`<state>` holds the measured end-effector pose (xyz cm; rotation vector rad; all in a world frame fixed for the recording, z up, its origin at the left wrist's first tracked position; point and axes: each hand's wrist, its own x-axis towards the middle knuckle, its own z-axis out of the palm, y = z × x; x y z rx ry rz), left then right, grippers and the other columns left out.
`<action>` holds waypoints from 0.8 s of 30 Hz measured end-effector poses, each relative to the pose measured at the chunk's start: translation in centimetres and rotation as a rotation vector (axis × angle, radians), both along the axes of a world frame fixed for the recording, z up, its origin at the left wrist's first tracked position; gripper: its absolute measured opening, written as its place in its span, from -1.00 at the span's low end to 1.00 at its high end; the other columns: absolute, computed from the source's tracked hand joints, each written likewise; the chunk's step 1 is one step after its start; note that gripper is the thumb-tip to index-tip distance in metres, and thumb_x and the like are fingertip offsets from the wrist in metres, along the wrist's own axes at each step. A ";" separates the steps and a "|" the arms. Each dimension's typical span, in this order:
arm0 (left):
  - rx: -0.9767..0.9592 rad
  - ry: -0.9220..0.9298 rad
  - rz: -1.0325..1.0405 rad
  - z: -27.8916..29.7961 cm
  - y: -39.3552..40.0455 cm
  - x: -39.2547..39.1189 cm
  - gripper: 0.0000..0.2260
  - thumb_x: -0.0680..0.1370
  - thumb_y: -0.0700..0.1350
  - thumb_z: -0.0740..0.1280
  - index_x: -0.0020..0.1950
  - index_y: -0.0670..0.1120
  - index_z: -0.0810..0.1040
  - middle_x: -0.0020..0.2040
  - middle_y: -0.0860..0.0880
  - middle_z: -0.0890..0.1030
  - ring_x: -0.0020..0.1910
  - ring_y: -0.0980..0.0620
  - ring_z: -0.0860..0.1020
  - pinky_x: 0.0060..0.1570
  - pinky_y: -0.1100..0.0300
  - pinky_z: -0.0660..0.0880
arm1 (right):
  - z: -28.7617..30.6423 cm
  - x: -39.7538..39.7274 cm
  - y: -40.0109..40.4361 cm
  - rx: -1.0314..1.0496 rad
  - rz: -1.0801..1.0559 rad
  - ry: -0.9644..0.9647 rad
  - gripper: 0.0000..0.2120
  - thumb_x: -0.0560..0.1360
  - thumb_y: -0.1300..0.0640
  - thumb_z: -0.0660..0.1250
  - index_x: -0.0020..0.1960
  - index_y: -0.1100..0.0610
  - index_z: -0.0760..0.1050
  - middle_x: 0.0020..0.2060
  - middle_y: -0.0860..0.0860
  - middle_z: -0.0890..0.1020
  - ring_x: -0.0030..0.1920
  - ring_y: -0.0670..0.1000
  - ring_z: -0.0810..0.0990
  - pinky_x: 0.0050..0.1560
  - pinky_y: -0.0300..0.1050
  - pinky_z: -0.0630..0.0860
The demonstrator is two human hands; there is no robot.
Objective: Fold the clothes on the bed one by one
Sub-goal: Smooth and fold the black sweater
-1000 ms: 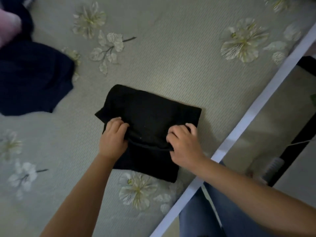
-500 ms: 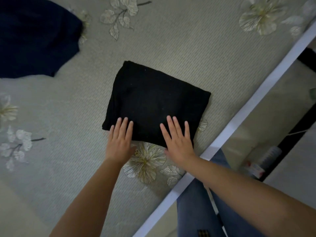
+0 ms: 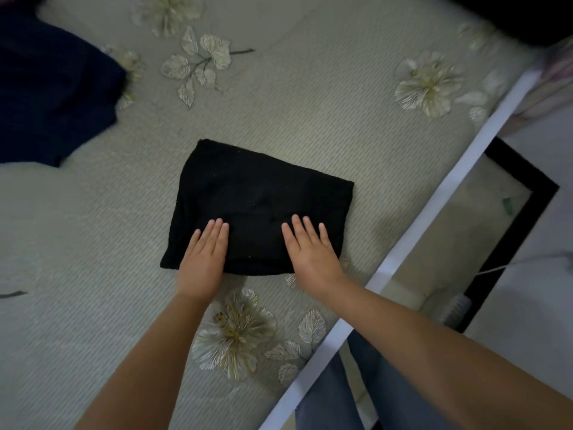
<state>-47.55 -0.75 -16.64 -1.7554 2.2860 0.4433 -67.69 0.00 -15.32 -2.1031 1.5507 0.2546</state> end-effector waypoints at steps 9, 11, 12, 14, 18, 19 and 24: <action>-0.374 0.106 -0.137 11.6 -11.8 -8.1 -0.40 0.27 -0.56 0.35 0.30 -0.43 0.32 0.29 -0.39 0.39 0.28 -0.38 0.37 0.27 -0.23 0.14 | 9.6 -7.7 -9.9 -0.412 -0.166 -0.142 -0.33 0.40 0.53 0.14 0.41 0.40 -0.11 0.43 0.37 0.01 0.45 0.35 -0.02 0.39 0.06 -0.24; -0.348 0.166 -0.149 13.4 -14.0 -10.5 -0.42 0.47 -0.48 0.17 0.44 -0.32 0.05 0.47 -0.28 0.13 0.46 -0.24 0.07 0.37 0.00 -0.24 | 11.2 -10.6 -11.6 -0.413 -0.181 -0.140 -0.33 0.47 0.47 0.09 0.41 0.32 -0.26 0.46 0.27 -0.14 0.48 0.23 -0.19 0.33 -0.13 -0.45; -0.346 0.180 -0.161 14.0 -15.0 -11.8 -0.44 0.51 -0.45 0.09 0.46 -0.27 -0.05 0.50 -0.22 0.03 0.49 -0.18 -0.04 0.34 0.09 -0.36 | 11.8 -12.1 -12.2 -0.422 -0.191 -0.145 -0.32 0.49 0.46 0.08 0.41 0.29 -0.30 0.46 0.23 -0.20 0.47 0.18 -0.26 0.29 -0.18 -0.50; -0.342 0.163 -0.192 15.1 -17.0 -14.7 -0.43 0.52 -0.43 0.03 0.47 -0.23 -0.13 0.51 -0.17 -0.05 0.49 -0.09 -0.17 0.30 0.16 -0.45 | 12.8 -14.9 -13.3 -0.451 -0.227 -0.164 -0.28 0.49 0.45 0.09 0.38 0.23 -0.38 0.44 0.14 -0.29 0.43 0.10 -0.36 0.29 -0.21 -0.51; -0.330 0.135 -0.228 16.6 -21.1 -21.2 -0.39 0.52 -0.42 0.03 0.47 -0.18 -0.21 0.52 -0.12 -0.13 0.33 0.02 -0.39 0.25 0.22 -0.51 | 14.1 -21.0 -15.8 -0.437 -0.272 -0.164 -0.27 0.50 0.43 0.08 0.37 0.19 -0.42 0.44 0.11 -0.32 0.39 0.04 -0.41 0.34 -0.20 -0.45; -0.323 0.135 -0.221 16.8 -22.3 -23.0 -0.39 0.52 -0.42 0.02 0.48 -0.17 -0.21 0.52 -0.11 -0.14 0.33 0.03 -0.39 0.25 0.22 -0.51 | 14.4 -22.8 -17.0 -0.426 -0.287 -0.164 -0.28 0.51 0.42 0.07 0.39 0.20 -0.40 0.45 0.12 -0.30 0.42 0.05 -0.39 0.33 -0.20 -0.45; -0.291 0.063 -0.202 18.2 -29.8 -33.8 -0.38 0.52 -0.39 0.03 0.50 -0.17 -0.21 0.53 -0.09 -0.15 0.50 0.01 -0.22 0.31 0.20 -0.40 | 15.6 -33.5 -24.5 -0.371 -0.298 -0.141 -0.33 0.53 0.39 0.07 0.46 0.27 -0.30 0.49 0.16 -0.24 0.49 0.06 -0.25 0.36 -0.17 -0.37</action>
